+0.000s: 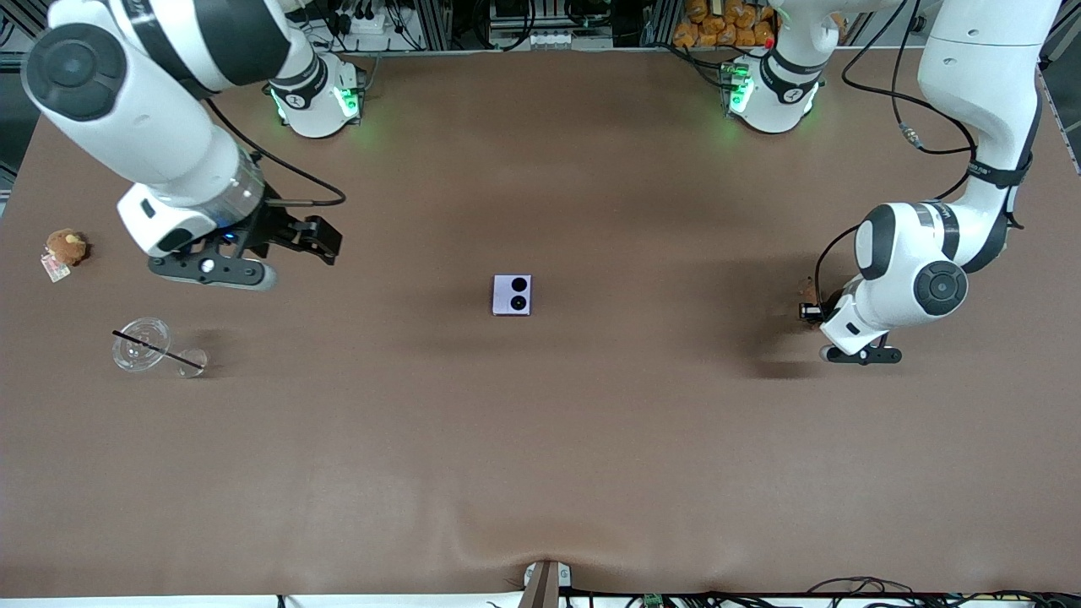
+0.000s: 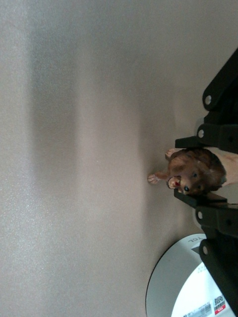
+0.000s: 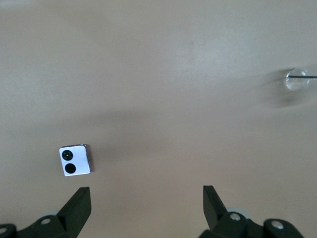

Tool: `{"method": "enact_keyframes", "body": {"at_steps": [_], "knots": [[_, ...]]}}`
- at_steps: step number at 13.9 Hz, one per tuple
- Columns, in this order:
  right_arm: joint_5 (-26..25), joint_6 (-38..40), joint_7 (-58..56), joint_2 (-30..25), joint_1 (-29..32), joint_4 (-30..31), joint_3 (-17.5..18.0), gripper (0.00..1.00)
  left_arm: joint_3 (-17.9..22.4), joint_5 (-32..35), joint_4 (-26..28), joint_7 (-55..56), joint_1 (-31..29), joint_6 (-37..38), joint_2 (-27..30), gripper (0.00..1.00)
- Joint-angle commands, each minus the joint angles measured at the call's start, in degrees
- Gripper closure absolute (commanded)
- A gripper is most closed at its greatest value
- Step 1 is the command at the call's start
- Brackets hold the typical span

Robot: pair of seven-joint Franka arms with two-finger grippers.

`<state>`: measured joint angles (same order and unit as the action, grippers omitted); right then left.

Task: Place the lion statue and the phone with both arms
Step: 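Set the lion beside the white cup while the right gripper moves out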

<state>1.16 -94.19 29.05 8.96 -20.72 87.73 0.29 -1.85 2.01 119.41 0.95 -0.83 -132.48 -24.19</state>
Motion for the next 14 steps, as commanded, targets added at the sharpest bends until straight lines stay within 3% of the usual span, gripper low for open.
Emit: {"method": "enact_keyframes", "body": {"at_steps": [1,2,7,14], "knots": [[0.0,-1.6,4.8,1.8,-3.0,-0.7,-0.5,0.0,-0.3,1.0,0.9,-1.0,-0.6,-0.9,-0.2,0.34],[-0.1,-2.3,5.9,2.7,-3.9,-0.7,-0.5,0.0,-0.3,1.0,0.8,-1.0,-0.6,-0.9,-0.2,0.0],[-0.5,-4.9,10.4,4.9,-6.7,-0.8,-0.6,0.0,-0.3,1.0,-1.9,-0.8,-0.3,1.2,0.6,0.0],[-0.5,-6.2,12.0,7.0,-7.8,-1.2,-0.6,0.0,-0.8,1.0,-17.3,-0.5,0.3,17.8,1.6,0.0]]}}
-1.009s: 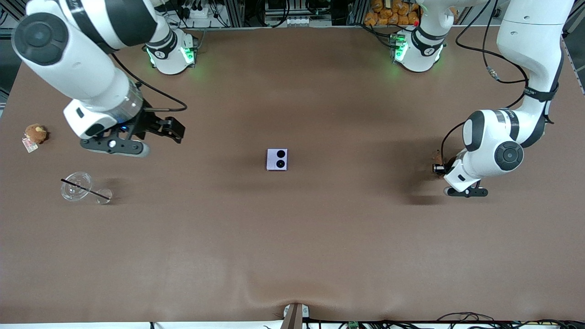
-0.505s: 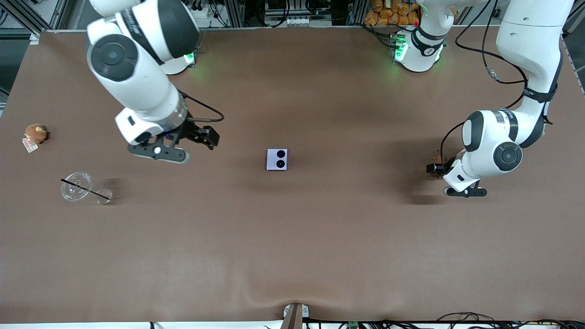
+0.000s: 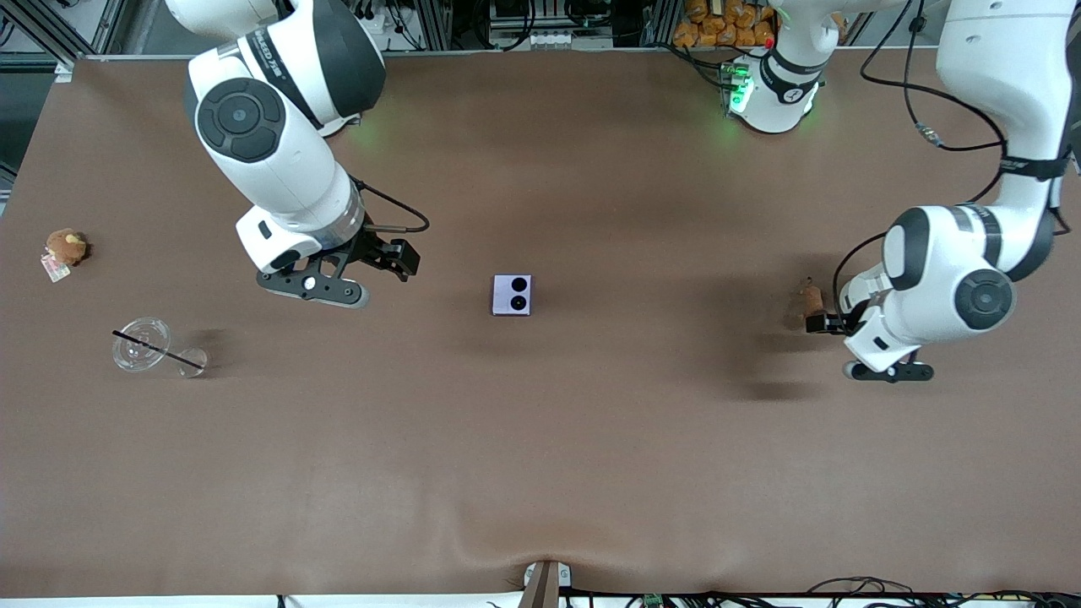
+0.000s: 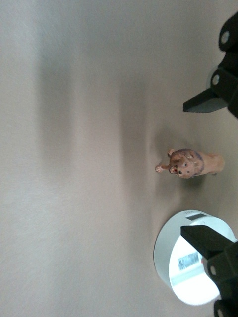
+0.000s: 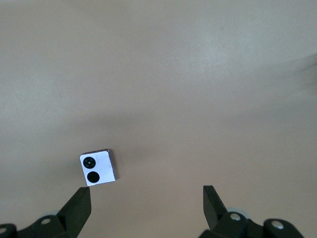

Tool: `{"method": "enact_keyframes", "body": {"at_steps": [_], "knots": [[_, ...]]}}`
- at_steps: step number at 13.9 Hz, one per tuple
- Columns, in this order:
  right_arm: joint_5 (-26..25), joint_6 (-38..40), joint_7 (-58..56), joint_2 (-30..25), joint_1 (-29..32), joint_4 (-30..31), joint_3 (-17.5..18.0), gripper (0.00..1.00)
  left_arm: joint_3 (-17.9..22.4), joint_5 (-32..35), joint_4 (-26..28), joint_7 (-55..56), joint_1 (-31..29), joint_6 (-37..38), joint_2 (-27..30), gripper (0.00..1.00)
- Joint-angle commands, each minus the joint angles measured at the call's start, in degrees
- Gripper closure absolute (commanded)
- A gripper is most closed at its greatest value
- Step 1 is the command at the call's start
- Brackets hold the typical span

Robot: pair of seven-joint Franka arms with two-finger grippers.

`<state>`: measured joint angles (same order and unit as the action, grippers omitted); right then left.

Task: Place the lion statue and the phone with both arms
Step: 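Reach the right gripper to the phone while the left gripper withdraws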

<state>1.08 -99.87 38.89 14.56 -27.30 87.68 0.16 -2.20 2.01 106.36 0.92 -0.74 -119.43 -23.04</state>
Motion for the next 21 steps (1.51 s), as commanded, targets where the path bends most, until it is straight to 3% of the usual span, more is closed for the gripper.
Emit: {"method": "enact_keyframes", "body": {"at_steps": [1,5,14,18,21], "knots": [[-0.5,-1.0,2.7,1.9,-1.4,-1.1,-0.4,0.0,-1.1,1.0,-6.8,-0.5,0.2,7.1,0.5,0.0],[-0.5,-2.2,2.7,3.0,-1.7,-1.3,-0.4,0.0,-1.8,0.9,-15.1,-0.8,0.2,13.8,0.5,0.0],[0.6,-7.4,-0.6,9.5,-1.0,-1.3,-0.3,0.0,-1.6,0.1,-20.0,-1.0,-0.5,16.1,4.6,0.0],[0.5,-11.1,-3.4,15.8,-7.6,-1.5,-0.4,0.0,-1.1,0.1,-20.0,-1.1,-0.9,17.9,8.6,0.0],[0.3,-18.0,-2.9,22.2,-12.4,-1.4,-0.4,0.0,2.0,0.1,-20.1,-1.1,0.9,20.7,11.9,0.0]]}}
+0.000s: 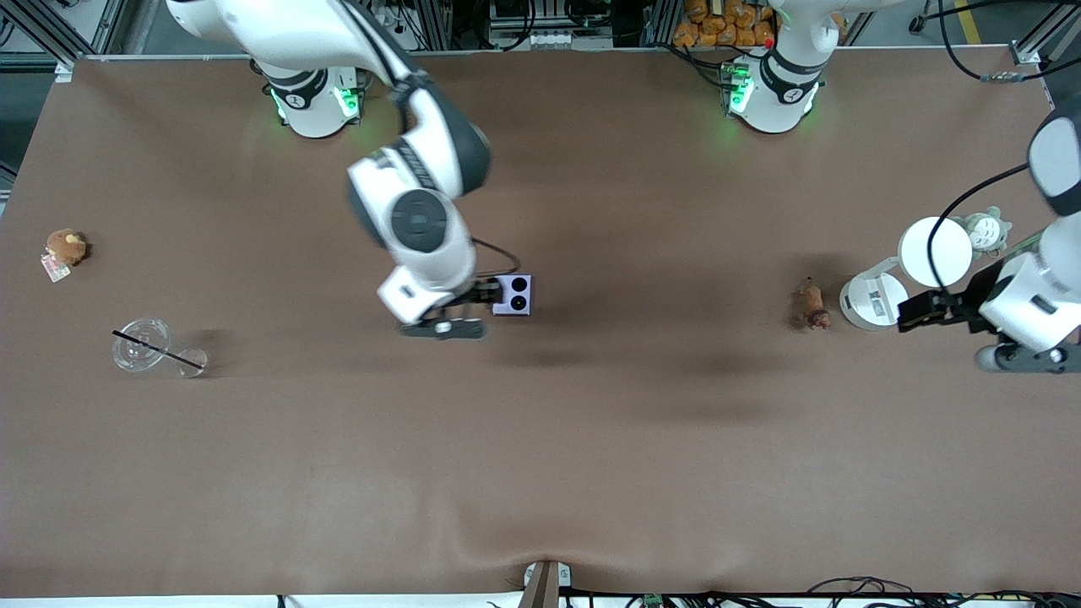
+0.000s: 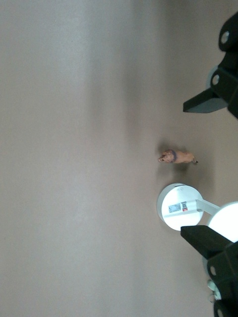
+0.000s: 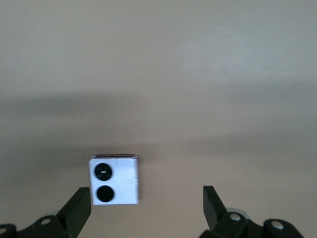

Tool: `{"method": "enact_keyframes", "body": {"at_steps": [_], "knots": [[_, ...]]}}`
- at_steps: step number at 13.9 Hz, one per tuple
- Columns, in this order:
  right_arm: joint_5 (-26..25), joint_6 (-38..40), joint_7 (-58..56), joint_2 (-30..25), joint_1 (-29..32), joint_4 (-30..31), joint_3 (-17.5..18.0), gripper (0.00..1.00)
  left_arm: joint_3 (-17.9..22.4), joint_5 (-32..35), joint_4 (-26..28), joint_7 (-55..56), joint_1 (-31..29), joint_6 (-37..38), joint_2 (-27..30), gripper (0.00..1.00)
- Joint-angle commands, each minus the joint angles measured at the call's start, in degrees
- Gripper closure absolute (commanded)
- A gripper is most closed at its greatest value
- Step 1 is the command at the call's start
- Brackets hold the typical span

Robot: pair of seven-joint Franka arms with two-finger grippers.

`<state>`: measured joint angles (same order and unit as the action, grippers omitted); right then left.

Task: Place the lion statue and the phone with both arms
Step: 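Reach the right gripper to the phone while the left gripper withdraws, then lower the right gripper and grasp the white phone, lifting it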

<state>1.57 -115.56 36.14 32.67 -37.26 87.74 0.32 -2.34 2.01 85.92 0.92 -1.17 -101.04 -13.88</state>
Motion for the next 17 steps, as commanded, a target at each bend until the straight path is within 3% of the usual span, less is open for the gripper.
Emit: {"method": "enact_keyframes", "body": {"at_steps": [1,5,7,11,17], "knots": [[-0.2,-3.7,0.1,5.7,-3.6,-1.3,-0.6,0.0,3.2,-0.1,0.3,-1.1,1.8,2.9,4.0,0.0],[0.2,-9.5,0.2,10.7,-5.4,-0.9,-0.6,0.0,4.8,-0.2,0.5,-2.2,1.8,7.9,8.7,0.0],[0.3,-10.6,0.4,11.9,-6.3,-0.6,-0.6,0.0,5.1,-2.8,0.8,-2.6,1.8,12.7,11.8,0.0],[0.5,-10.3,0.6,12.1,-6.4,0.2,-0.6,0.0,4.7,-3.1,4.2,-2.9,2.1,15.2,17.6,0.0],[0.5,-9.7,2.4,11.9,-6.4,1.1,-0.6,0.0,5.2,-2.3,1.4,-7.1,2.6,14.8,15.6,0.0]]}}
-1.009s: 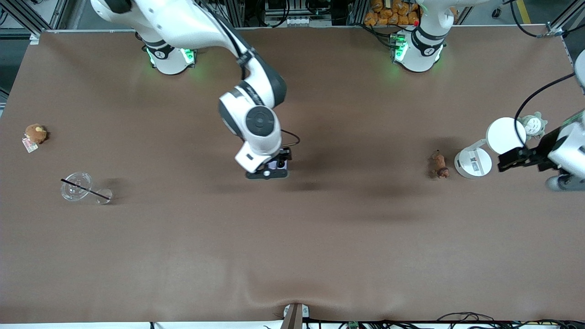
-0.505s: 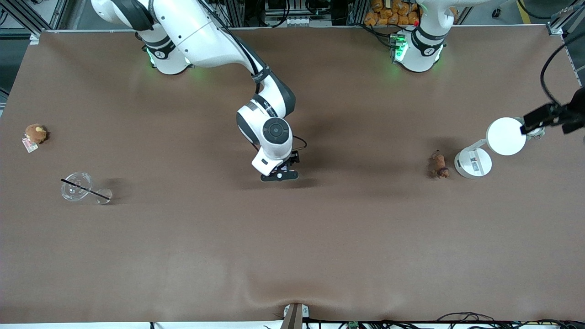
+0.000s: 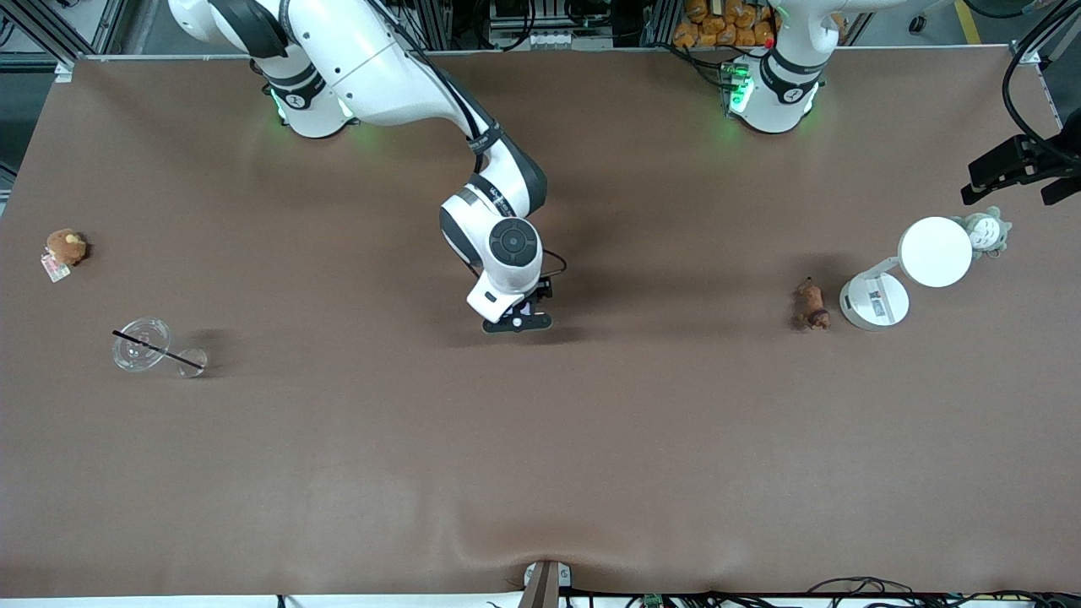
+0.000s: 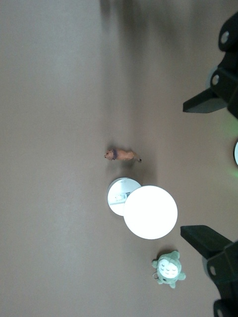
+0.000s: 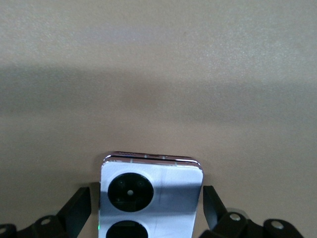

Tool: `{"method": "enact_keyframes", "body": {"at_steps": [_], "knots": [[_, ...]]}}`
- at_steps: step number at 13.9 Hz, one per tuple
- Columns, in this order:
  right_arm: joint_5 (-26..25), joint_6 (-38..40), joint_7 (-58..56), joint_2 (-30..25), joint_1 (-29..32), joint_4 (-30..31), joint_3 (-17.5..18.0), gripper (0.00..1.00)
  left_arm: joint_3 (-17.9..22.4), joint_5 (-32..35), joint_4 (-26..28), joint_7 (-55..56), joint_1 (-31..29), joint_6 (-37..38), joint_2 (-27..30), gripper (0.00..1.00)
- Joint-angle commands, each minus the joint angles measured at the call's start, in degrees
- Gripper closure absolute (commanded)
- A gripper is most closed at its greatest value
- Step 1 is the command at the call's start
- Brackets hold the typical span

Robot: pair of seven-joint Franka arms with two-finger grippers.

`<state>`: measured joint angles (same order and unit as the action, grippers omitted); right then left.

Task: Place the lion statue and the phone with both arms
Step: 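Lower the right gripper and grasp the white phone, lifting it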

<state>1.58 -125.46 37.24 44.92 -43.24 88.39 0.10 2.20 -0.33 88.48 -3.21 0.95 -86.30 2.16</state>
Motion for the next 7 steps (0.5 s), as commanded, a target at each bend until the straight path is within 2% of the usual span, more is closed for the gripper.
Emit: {"method": "enact_keyframes", "body": {"at_steps": [1,6,7], "knots": [[0.4,0.2,1.6,-0.4,-0.4,0.5,-0.4,0.0,0.5,0.1,-1.4,-3.1,0.5,0.1,-0.7,0.0],[0.5,-0.8,1.7,-0.3,-0.4,2.2,-0.4,0.0,0.5,0.2,-1.0,-3.0,0.4,0.2,-0.8,0.0],[0.8,-0.9,1.8,-0.3,-0.3,2.2,-0.4,0.39,0.4,0.2,-0.9,-2.8,0.4,0.2,-0.8,0.0]]}}
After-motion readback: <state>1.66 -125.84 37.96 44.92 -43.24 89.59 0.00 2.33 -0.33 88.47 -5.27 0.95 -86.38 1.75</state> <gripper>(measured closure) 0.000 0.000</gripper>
